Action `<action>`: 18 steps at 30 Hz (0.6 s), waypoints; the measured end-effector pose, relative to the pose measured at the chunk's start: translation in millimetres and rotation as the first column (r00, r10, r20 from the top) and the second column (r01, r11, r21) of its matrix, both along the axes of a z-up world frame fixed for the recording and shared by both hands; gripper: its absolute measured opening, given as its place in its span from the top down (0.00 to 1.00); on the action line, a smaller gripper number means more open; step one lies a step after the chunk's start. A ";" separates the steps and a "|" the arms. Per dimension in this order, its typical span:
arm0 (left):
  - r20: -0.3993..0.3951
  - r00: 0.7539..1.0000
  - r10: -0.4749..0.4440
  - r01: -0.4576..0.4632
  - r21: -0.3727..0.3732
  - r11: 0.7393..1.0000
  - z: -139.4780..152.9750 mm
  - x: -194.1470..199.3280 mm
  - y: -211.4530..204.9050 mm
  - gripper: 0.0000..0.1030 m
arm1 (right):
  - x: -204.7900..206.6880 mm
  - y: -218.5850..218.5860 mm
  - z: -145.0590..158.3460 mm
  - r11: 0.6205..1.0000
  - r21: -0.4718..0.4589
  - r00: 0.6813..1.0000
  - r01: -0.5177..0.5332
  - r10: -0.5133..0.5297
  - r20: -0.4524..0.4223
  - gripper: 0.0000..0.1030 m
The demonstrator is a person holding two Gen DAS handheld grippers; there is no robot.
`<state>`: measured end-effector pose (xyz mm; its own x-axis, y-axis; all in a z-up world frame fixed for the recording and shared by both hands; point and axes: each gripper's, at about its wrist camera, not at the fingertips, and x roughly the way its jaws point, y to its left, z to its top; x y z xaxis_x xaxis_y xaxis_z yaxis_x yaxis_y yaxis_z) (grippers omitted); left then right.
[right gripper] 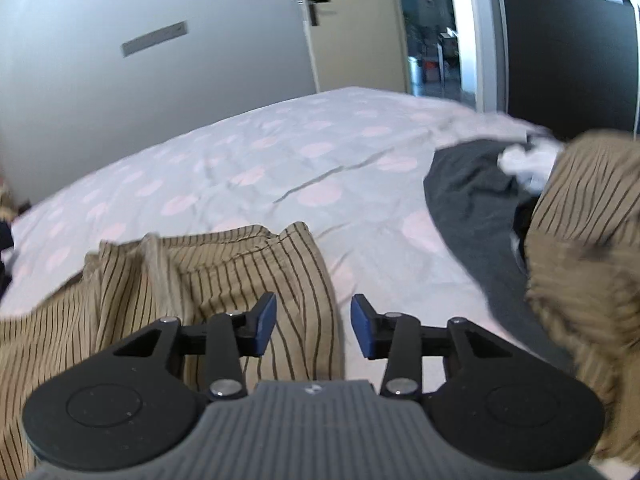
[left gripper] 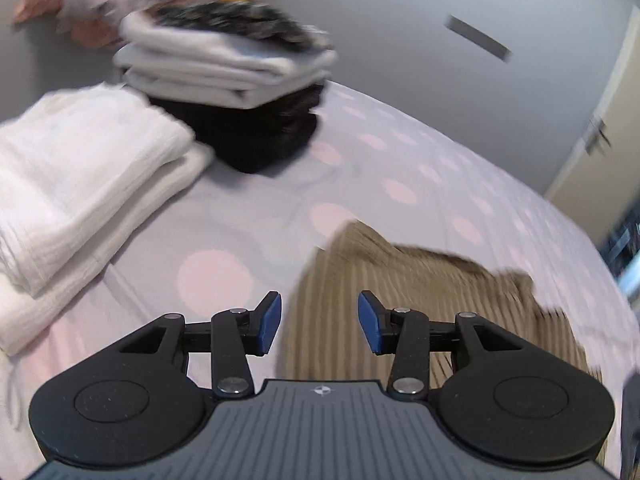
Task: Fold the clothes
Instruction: 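Release the cuffs and move both tools over the pants waistband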
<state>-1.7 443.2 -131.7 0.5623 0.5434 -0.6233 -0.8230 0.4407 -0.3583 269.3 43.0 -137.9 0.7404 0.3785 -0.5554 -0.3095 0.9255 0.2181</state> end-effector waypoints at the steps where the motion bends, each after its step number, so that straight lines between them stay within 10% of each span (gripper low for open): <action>1: 0.015 1.000 0.014 -0.014 -0.019 1.000 -5.9 0.7 6.4 0.52 | 4.6 0.3 -7.0 1.000 0.017 1.000 0.004 -0.004 -0.010 0.56; 18: -0.045 0.999 0.005 -0.009 -0.075 0.997 -58.7 44.3 55.1 0.50 | 84.3 26.7 -37.8 0.987 0.161 0.998 -0.010 0.020 -0.060 0.56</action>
